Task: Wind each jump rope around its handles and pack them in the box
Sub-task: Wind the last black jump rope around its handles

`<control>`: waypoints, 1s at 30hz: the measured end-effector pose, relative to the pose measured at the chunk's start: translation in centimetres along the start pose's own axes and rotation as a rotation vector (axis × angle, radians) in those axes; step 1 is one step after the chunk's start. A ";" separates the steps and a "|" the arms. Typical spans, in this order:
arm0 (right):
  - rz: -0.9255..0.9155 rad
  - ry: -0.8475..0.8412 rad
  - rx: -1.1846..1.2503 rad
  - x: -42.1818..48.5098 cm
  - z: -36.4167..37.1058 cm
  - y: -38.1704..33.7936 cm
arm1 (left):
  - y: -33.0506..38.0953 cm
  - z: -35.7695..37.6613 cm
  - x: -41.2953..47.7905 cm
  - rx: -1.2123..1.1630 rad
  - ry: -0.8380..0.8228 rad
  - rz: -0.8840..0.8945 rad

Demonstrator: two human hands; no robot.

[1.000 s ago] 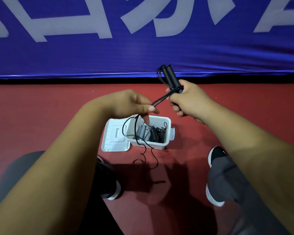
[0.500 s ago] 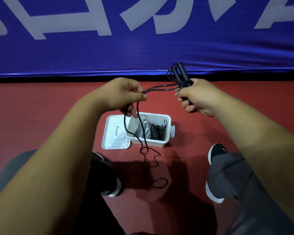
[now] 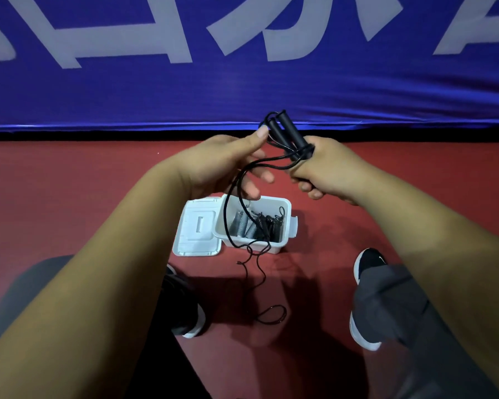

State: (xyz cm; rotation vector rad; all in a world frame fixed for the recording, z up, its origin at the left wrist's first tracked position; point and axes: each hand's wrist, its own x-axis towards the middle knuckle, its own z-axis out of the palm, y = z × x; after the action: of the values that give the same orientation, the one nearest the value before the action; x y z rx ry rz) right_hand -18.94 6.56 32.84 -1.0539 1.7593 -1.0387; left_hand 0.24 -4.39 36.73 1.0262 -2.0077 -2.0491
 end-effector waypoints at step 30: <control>0.043 -0.244 0.218 -1.2 0.9 -0.8 | -1.9 2.3 3.2 -0.418 0.194 0.147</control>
State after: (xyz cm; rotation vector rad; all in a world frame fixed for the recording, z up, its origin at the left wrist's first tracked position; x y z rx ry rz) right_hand -17.52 7.18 33.50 -0.9580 1.4331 -1.0043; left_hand -2.66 -3.85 33.52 0.9183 -1.4318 -2.0727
